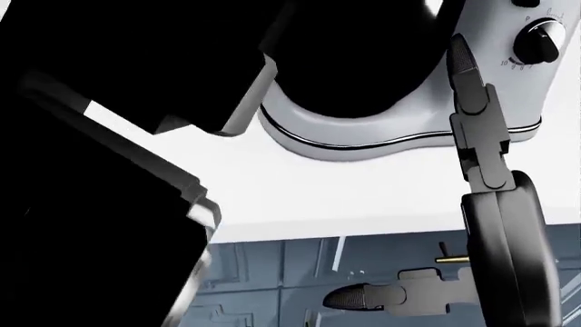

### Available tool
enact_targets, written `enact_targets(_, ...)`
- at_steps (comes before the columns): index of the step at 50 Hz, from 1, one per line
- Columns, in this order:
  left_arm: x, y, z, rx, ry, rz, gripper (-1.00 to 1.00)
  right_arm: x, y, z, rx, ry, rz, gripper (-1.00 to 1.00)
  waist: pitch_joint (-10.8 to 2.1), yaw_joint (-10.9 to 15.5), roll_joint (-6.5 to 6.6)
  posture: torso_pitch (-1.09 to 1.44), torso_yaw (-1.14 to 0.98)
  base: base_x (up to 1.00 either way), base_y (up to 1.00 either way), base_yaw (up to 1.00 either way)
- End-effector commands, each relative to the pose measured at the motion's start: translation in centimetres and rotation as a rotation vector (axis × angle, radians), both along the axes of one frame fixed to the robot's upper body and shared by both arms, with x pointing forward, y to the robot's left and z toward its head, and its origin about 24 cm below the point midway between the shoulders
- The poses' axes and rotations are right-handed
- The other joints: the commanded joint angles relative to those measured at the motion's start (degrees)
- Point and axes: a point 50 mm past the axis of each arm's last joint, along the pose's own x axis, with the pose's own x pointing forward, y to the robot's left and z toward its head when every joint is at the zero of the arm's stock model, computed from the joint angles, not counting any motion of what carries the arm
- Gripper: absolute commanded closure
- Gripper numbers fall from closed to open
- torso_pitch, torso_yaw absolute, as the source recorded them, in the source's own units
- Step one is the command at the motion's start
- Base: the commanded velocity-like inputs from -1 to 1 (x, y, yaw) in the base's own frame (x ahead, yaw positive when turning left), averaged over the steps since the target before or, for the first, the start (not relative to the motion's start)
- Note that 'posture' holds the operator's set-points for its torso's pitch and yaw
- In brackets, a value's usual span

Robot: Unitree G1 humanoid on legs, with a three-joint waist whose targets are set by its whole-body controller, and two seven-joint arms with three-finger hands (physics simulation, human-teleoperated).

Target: Place the bread in the stand mixer bowl.

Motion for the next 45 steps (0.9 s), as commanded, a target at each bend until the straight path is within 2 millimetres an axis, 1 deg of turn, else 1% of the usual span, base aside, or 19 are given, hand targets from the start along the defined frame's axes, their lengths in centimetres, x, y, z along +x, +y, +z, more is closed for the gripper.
enact_targets(1,-1.4,0.0,1.5,-0.012,-0.086,-0.018,1.00,-0.6,0.1,1.1,-0.001,-0.075,0.004,-0.98,-1.22,0.0,-0.20,0.00,0.00,0.00,0.00,0.00)
enact_targets(5,-1.3,-0.1,1.5,-0.001,-0.076,-0.015,1.00,-0.6,0.2,1.3,0.000,-0.077,0.004,-0.98,-1.21,-0.1,-0.27,0.00,0.00,0.00,0.00,0.00)
enact_targets(18,1.7,0.4,-1.7,0.060,-0.016,0.044,1.00,-0.6,0.5,1.7,-0.005,-0.080,0.008,-0.98,-1.47,-0.2,0.12,0.00,0.00,0.00,0.00,0.00)
enact_targets(27,2.6,0.5,-3.0,0.078,-0.001,0.061,1.00,-0.5,0.4,1.6,-0.004,-0.080,0.010,-0.98,-1.68,-0.3,0.22,0.00,0.00,0.00,0.00,0.00)
enact_targets(34,3.0,0.6,-3.6,0.088,0.013,0.070,1.00,-0.5,0.5,1.5,-0.005,-0.079,0.012,-0.98,-1.83,-0.4,0.33,0.00,0.00,0.00,0.00,0.00)
enact_targets(42,3.2,0.8,-3.6,0.098,0.012,0.088,1.00,-0.4,0.6,1.6,-0.004,-0.080,0.013,-0.98,-1.88,-0.4,0.46,0.00,0.00,0.00,0.00,0.00)
enact_targets(44,3.3,0.7,-3.8,0.103,0.021,0.087,0.86,-0.4,0.7,1.6,-0.004,-0.080,0.014,-0.98,-1.88,-0.4,0.49,0.00,0.00,0.00,0.00,0.00)
enact_targets(45,3.3,0.7,-3.8,0.105,0.020,0.088,0.97,-0.4,0.6,1.6,-0.004,-0.080,0.014,-0.98,-1.88,-0.4,0.49,0.00,0.00,0.00,0.00,0.00)
